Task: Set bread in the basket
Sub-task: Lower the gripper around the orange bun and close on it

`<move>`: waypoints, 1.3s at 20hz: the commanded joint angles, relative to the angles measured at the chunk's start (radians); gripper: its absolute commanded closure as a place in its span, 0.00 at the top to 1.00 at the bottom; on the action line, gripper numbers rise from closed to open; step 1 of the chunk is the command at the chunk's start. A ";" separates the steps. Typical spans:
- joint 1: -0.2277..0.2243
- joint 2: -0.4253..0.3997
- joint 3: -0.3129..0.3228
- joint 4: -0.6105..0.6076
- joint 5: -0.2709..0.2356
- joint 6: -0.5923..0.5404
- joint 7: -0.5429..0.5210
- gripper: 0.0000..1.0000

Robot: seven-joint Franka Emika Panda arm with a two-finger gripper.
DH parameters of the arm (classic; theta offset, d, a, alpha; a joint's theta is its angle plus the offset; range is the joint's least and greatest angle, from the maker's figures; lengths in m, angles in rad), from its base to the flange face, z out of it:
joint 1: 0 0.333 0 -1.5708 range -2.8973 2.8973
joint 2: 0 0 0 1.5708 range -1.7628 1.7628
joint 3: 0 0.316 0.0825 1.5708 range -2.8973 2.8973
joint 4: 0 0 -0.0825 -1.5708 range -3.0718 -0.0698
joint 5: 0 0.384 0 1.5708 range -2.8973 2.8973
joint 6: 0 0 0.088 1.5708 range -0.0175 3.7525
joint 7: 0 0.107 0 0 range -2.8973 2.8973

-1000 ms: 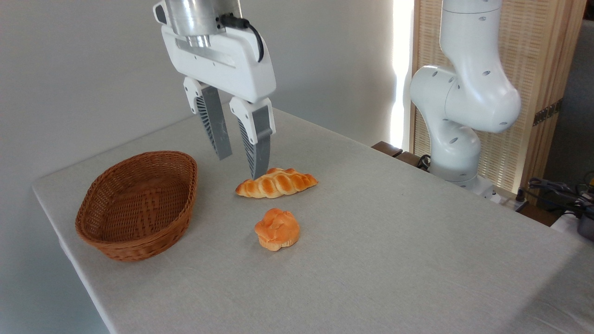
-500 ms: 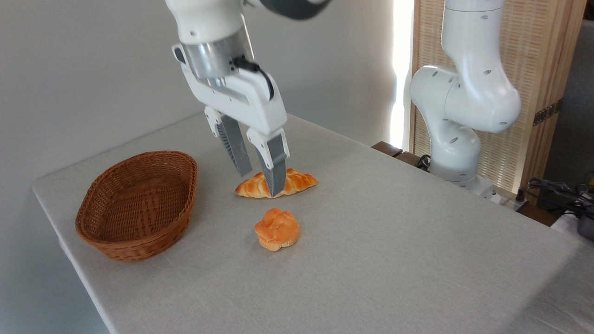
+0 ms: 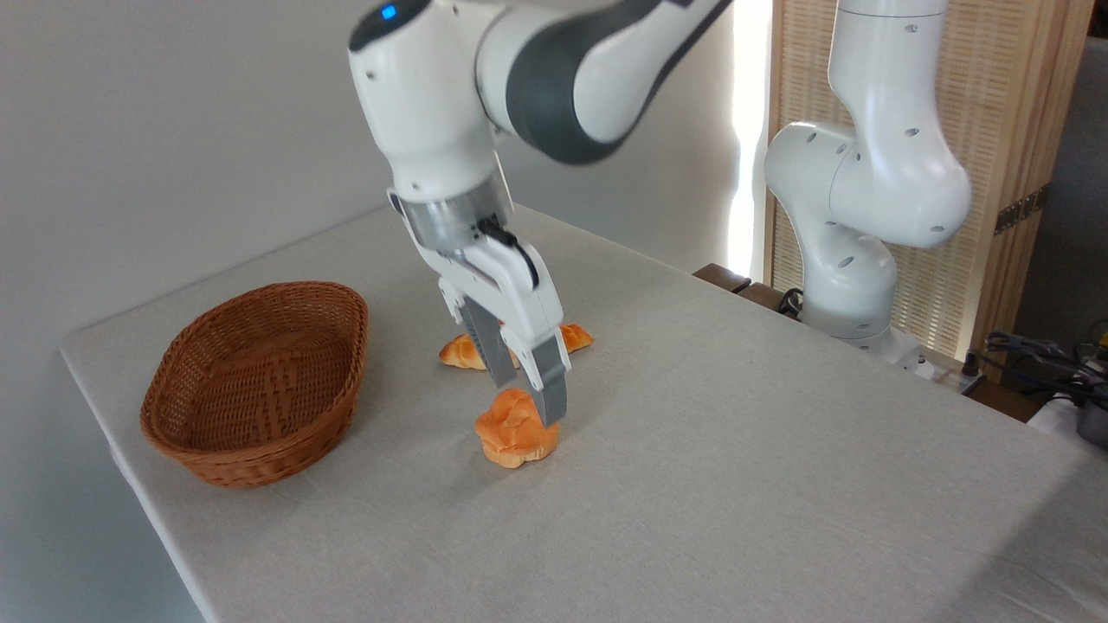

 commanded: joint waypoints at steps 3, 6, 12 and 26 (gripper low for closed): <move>-0.004 -0.015 0.005 -0.045 -0.003 0.053 0.018 1.00; -0.004 -0.015 0.005 -0.042 -0.003 0.053 0.021 1.00; 0.002 -0.023 0.014 0.019 -0.005 0.053 0.025 1.00; -0.006 0.002 0.005 -0.008 -0.035 0.053 0.017 1.00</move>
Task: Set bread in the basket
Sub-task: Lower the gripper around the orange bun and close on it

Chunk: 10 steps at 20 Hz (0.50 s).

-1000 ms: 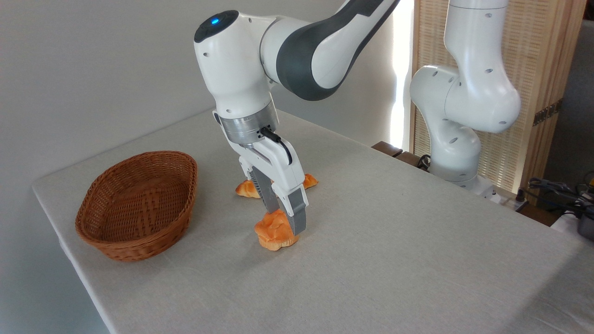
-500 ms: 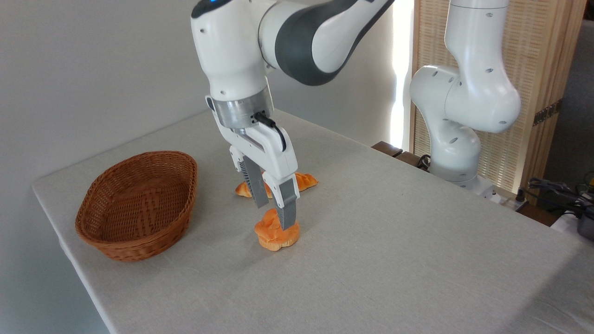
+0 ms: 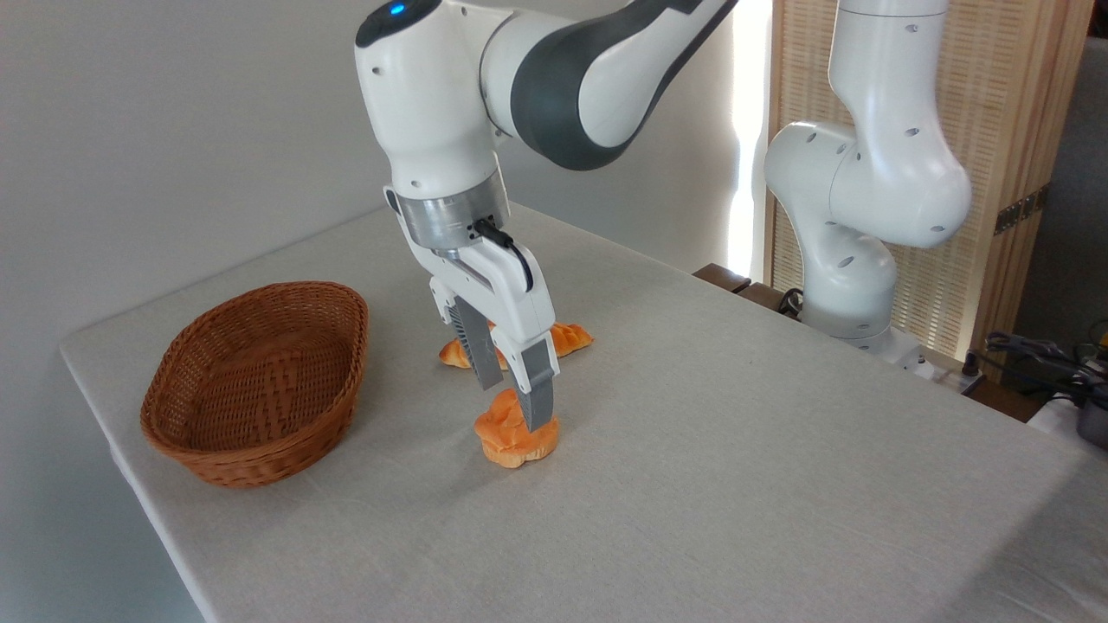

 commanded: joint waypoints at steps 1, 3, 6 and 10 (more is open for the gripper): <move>-0.005 0.007 0.005 -0.008 -0.021 0.008 0.010 1.00; -0.005 0.014 0.005 -0.008 -0.059 0.011 0.010 1.00; -0.005 0.016 0.005 -0.015 -0.079 0.026 0.010 1.00; -0.005 0.016 0.005 -0.029 -0.078 0.029 0.013 1.00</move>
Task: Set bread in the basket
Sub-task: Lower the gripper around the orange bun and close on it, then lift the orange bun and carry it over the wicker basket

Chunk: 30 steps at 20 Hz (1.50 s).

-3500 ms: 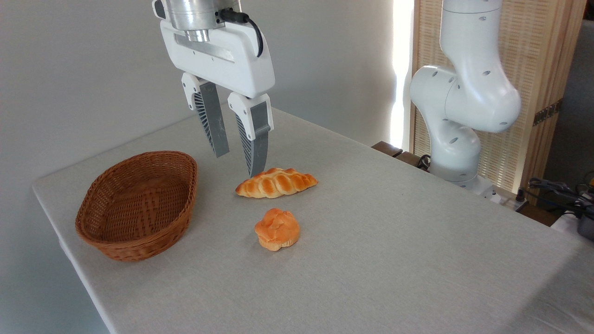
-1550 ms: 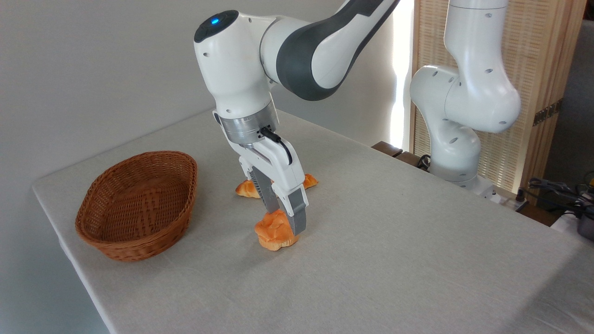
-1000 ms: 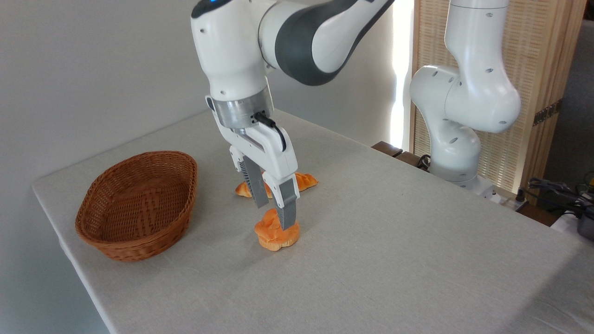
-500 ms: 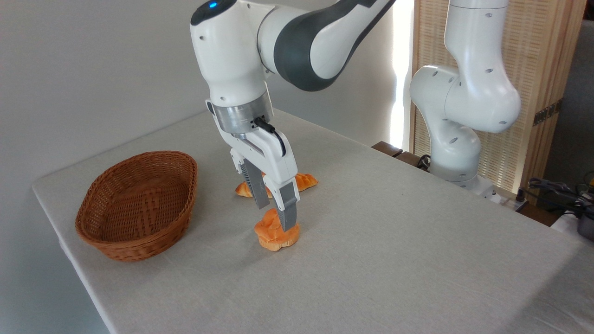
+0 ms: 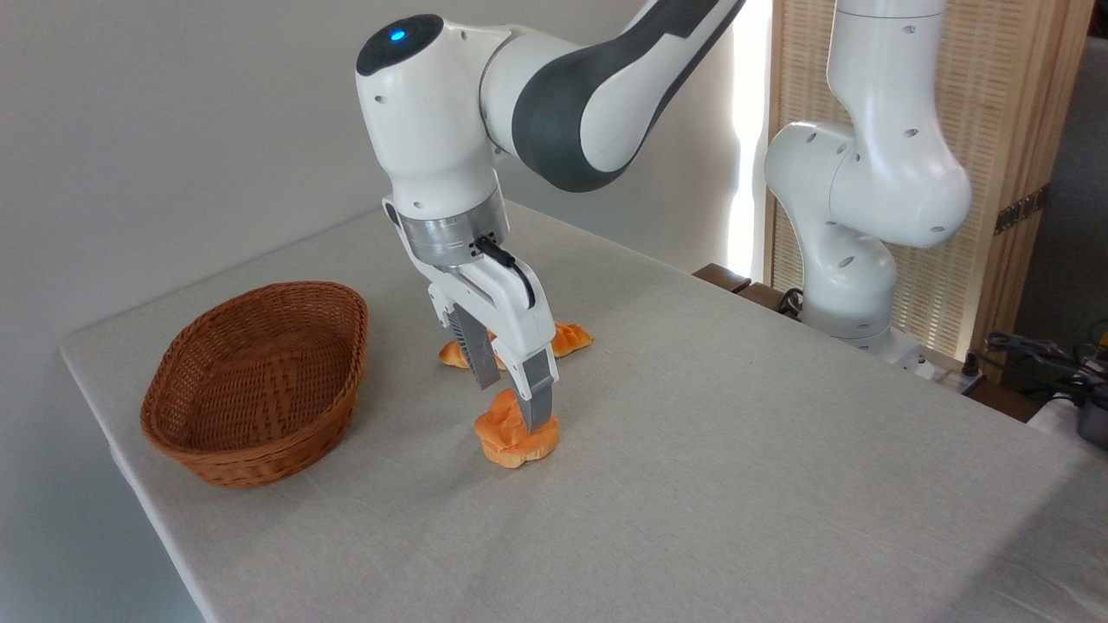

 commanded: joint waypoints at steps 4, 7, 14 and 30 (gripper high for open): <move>-0.004 -0.003 0.005 -0.030 -0.013 0.029 0.016 1.00; -0.004 -0.003 0.005 -0.034 -0.012 0.029 0.016 1.00; -0.007 -0.003 0.002 -0.069 -0.008 0.073 0.018 1.00; -0.006 0.010 -0.010 -0.077 -0.004 0.087 0.042 0.13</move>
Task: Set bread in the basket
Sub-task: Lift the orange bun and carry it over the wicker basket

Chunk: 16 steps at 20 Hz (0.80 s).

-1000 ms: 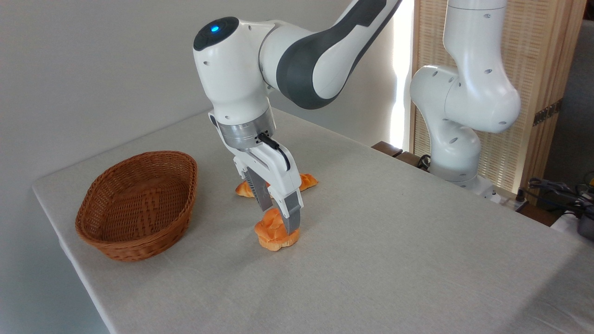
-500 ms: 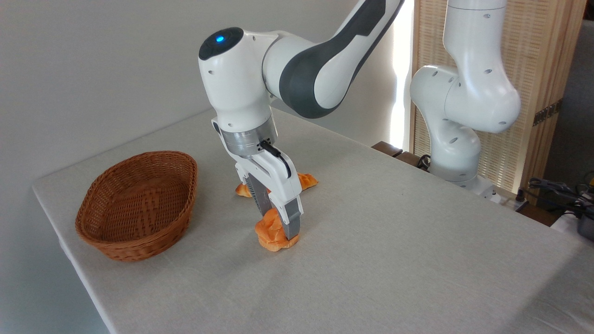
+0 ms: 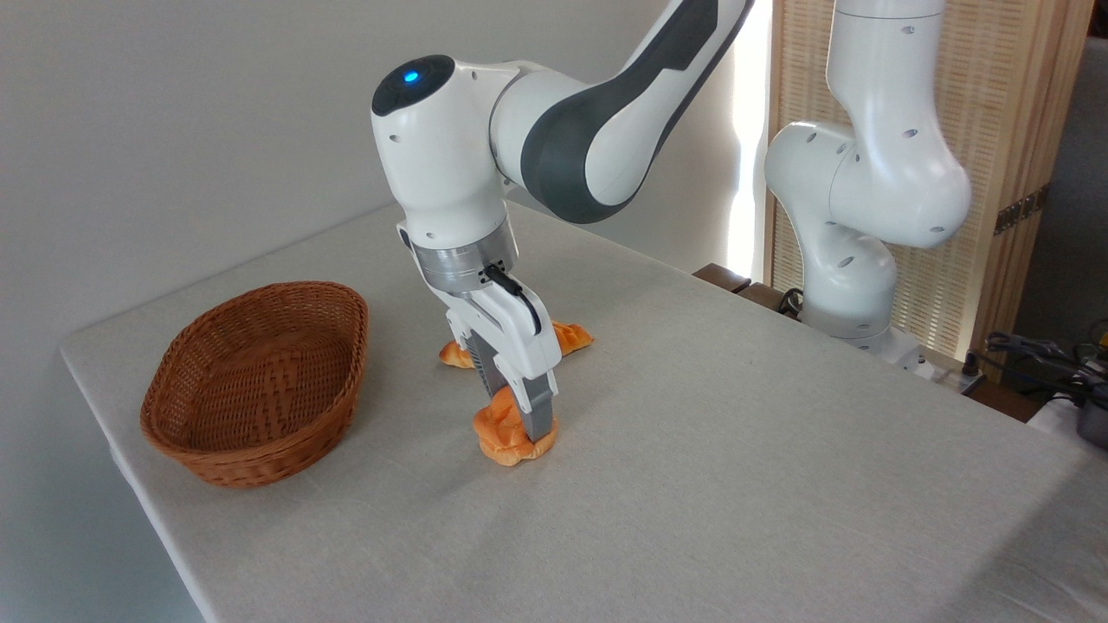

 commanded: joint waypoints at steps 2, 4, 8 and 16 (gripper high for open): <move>-0.003 0.001 0.000 0.000 -0.004 0.013 0.023 0.13; -0.003 0.000 0.000 0.023 -0.004 0.008 0.018 0.13; -0.005 0.007 -0.002 0.190 -0.020 -0.102 0.012 0.15; -0.013 0.213 -0.133 0.422 -0.210 0.141 -0.127 0.23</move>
